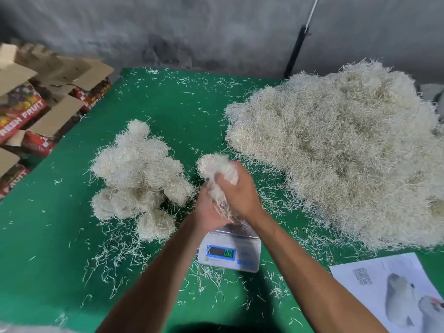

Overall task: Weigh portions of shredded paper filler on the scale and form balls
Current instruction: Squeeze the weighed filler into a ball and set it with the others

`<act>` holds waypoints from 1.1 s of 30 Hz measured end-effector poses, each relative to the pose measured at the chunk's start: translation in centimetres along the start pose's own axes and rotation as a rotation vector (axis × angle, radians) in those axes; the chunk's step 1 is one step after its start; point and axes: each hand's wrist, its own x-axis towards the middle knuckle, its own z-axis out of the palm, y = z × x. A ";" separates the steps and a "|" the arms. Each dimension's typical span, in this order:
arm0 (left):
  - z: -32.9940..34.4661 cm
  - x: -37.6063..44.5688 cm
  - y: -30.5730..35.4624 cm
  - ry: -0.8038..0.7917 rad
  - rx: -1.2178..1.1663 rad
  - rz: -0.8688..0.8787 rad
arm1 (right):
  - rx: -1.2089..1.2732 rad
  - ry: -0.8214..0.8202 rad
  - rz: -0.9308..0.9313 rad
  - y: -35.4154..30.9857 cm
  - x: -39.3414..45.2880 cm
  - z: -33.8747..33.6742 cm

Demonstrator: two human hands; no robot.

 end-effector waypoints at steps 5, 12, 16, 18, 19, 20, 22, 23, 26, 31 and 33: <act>0.6 0.9 -2.4 0.177 -0.223 -0.004 | 0.303 0.259 0.165 -1.8 2.0 0.3; -2.9 0.9 -2.9 0.057 -0.235 -0.023 | 0.242 0.435 0.127 0.1 2.2 -3.3; -5.5 0.3 -2.2 0.000 0.038 0.142 | 0.221 0.561 0.115 0.4 2.5 -6.0; -6.4 0.6 -1.8 0.020 0.296 0.249 | 0.187 0.552 0.054 0.2 2.6 -6.6; -6.0 0.8 -1.5 0.068 0.452 0.276 | 0.156 0.539 0.009 0.3 2.6 -6.6; -5.5 1.3 -1.4 0.163 0.584 0.305 | 0.122 0.511 -0.035 0.3 2.5 -6.4; -3.6 1.9 -0.8 0.244 0.597 0.331 | -0.001 0.417 -0.125 0.4 2.0 -5.6; -2.8 2.6 -0.7 0.256 0.441 0.298 | -0.108 0.360 -0.161 0.7 1.7 -5.2; -2.1 3.9 -1.2 0.283 0.378 0.251 | -0.438 0.161 -0.225 3.0 1.0 -3.8; -4.3 3.7 -3.1 0.581 0.702 0.369 | -0.913 -0.219 -0.076 8.8 -0.5 -2.4; -5.1 3.5 -3.4 0.606 0.801 0.400 | -1.003 -0.342 0.005 10.3 -1.3 -2.4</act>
